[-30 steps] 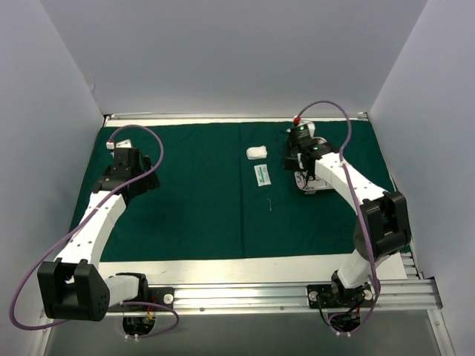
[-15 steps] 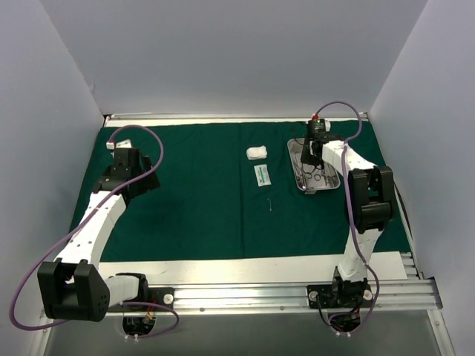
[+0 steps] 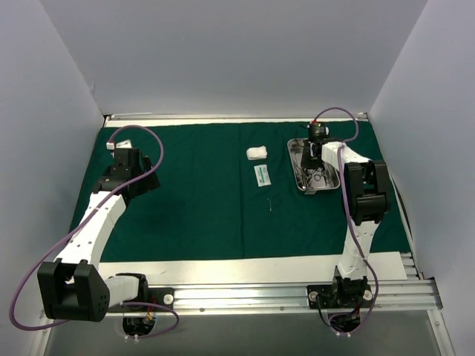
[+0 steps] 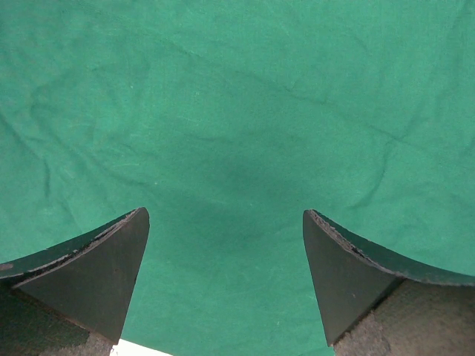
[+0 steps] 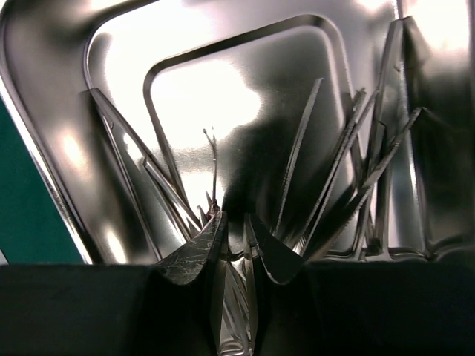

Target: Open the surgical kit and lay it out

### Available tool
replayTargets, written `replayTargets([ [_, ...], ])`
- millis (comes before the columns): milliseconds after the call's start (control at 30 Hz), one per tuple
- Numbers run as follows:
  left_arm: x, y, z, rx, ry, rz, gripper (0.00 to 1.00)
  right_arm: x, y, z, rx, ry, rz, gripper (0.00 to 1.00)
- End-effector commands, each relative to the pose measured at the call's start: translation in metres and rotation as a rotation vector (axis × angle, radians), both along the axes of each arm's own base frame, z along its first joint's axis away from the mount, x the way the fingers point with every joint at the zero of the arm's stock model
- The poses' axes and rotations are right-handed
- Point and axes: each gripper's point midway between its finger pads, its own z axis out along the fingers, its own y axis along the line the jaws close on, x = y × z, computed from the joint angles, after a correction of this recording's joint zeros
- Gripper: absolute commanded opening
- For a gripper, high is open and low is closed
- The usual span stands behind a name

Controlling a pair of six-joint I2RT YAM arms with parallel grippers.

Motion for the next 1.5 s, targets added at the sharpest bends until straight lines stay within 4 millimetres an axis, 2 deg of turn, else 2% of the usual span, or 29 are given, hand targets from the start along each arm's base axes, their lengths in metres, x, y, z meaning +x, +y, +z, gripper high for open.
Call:
replayTargets([
  [0, 0.008, -0.003, 0.012, -0.006, -0.057, -0.012, 0.94, 0.012, 0.005, 0.008, 0.029, -0.028, 0.03, 0.12],
  [267, 0.009, -0.004, 0.011, -0.009, -0.055, -0.015, 0.94, 0.012, 0.01, 0.007, 0.049, -0.032, 0.048, 0.12],
  [500, 0.009, -0.004, 0.011, -0.01, -0.057, -0.019, 0.94, 0.021, 0.008, 0.029, 0.058, -0.107, 0.016, 0.12],
  [600, 0.009, -0.004, 0.011, -0.012, -0.055, -0.019, 0.94, 0.024, 0.01, 0.031, 0.071, -0.124, 0.003, 0.13],
  [833, 0.008, -0.005, 0.01, -0.012, -0.053, -0.021, 0.94, 0.029, 0.014, 0.023, 0.099, -0.126, -0.033, 0.12],
  [967, 0.008, -0.005, 0.01, -0.012, -0.053, -0.021, 0.94, 0.027, 0.013, 0.011, 0.069, -0.089, -0.047, 0.12],
  [1167, 0.008, -0.005, 0.011, -0.012, -0.054, -0.023, 0.94, 0.016, 0.012, -0.008, 0.017, -0.011, -0.06, 0.13],
  [1467, 0.008, -0.005, 0.01, -0.013, -0.053, -0.024, 0.94, -0.003, 0.015, -0.024, -0.056, 0.091, -0.05, 0.12],
])
